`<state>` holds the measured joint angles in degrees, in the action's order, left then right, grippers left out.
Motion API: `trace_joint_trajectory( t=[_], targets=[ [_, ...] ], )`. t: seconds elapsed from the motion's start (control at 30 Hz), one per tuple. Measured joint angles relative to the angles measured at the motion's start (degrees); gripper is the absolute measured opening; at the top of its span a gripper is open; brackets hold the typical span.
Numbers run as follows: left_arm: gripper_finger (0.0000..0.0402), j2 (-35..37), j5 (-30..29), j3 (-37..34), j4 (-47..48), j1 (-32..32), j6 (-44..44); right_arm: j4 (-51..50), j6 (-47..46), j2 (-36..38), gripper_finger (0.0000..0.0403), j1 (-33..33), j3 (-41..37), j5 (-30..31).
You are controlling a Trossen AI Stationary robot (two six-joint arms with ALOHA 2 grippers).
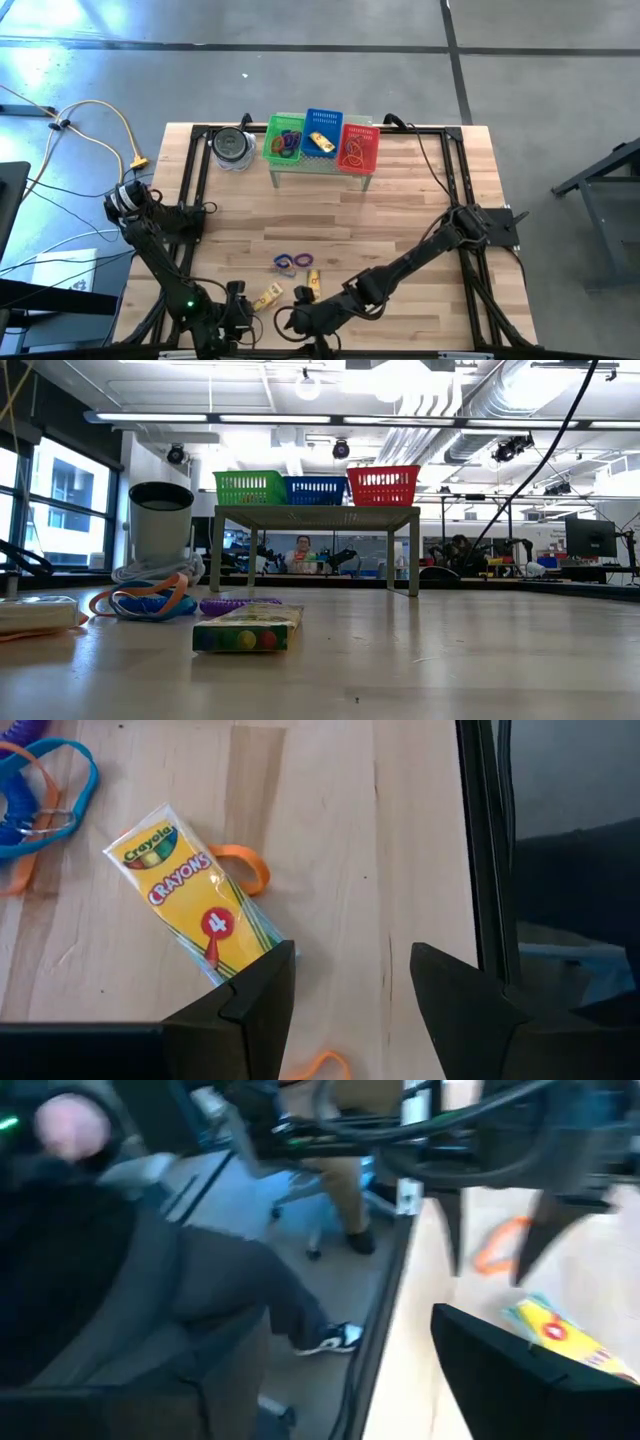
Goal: Pick & Place Office Desk Supplies
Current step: Put the yellow crayon box into the blue bin on the shelf
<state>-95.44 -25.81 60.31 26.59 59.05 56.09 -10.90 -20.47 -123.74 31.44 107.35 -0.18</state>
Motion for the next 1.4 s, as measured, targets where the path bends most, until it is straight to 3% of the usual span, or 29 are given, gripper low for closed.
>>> trace_joint_trajectory(
  t=[0.13, 0.3, 1.07, 1.2, 1.4],
  targets=[
    [0.0193, 0.0, 0.0, 0.0, 0.0, 0.5, 1.0, 0.4, 0.8, 0.0, 0.0311, -0.2, 0.0, -4.0],
    [0.0193, 0.0, 0.0, 0.0, 0.0, 1.4, 1.0, 0.6, -2.0, 0.0, 0.0338, -0.5, 0.0, 0.1],
    [0.0193, 0.0, 0.1, -0.1, 0.4, 2.2, 0.9, 10.3, 0.2, -0.5, 0.0342, 1.2, 0.0, 0.7],
    [0.0193, 0.0, 0.1, -0.1, 0.4, 3.0, 0.9, 10.4, -1.6, -0.5, 0.0342, 1.9, 0.0, -1.8],
    [0.0193, 0.0, 0.1, -0.1, 0.5, 3.4, 0.9, 2.1, -4.5, 1.3, 0.0342, 2.7, 0.2, 9.1]
  ],
)
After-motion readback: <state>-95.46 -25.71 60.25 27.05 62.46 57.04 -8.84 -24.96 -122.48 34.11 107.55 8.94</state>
